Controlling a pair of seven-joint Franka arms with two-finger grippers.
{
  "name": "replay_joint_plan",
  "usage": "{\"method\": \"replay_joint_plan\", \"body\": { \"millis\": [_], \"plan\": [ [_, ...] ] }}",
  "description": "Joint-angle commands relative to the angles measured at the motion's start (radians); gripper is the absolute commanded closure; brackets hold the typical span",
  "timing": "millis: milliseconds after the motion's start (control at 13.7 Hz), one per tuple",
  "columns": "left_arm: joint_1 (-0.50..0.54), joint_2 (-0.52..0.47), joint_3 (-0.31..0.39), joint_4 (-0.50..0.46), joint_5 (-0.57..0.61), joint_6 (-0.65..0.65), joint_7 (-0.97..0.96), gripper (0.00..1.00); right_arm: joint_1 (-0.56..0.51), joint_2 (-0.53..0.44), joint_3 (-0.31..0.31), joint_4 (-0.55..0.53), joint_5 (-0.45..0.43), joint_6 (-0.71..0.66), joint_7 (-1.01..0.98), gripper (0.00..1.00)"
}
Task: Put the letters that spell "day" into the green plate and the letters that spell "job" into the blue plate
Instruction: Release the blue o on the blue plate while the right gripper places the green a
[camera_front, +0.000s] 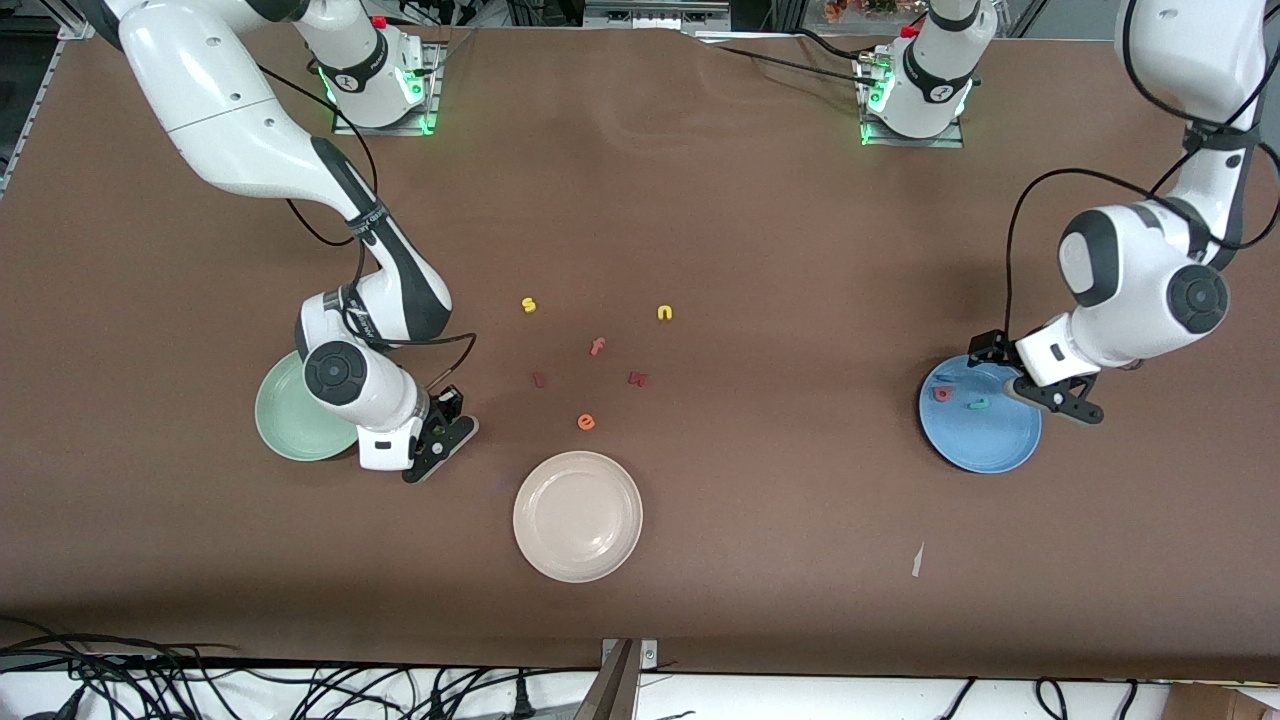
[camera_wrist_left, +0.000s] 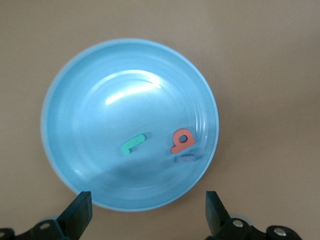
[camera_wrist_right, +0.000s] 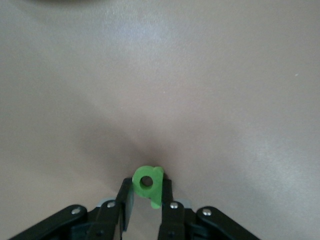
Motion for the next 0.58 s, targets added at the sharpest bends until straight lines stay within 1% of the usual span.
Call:
{"method": "replay_joint_plan", "body": {
  "millis": [0,146,291,364,437,510],
  "plan": [
    [0.011,-0.176,0.000,-0.079,0.019,-0.007,-0.004,0.00,-0.002,0.016,0.008,0.072,0.004,-0.076,-0.009,0.88],
    [0.011,-0.213,0.001,-0.071,0.019,-0.017,-0.017,0.00,-0.013,0.012,0.006,0.118,0.017,-0.187,-0.009,0.88],
    [0.017,-0.257,0.001,-0.036,0.036,-0.079,-0.050,0.00,-0.040,-0.031,0.002,0.118,0.017,-0.268,-0.015,0.88],
    [0.023,-0.274,0.000,0.005,0.068,-0.132,-0.067,0.00,-0.060,-0.051,-0.008,0.114,0.015,-0.305,-0.019,0.88],
    [0.023,-0.280,0.000,0.071,0.091,-0.218,-0.093,0.00,-0.086,-0.063,-0.012,0.113,0.015,-0.349,-0.045,0.88],
    [0.023,-0.284,0.000,0.149,0.094,-0.332,-0.134,0.00,-0.108,-0.074,-0.015,0.113,0.017,-0.377,-0.080,0.88]
  ]
}}
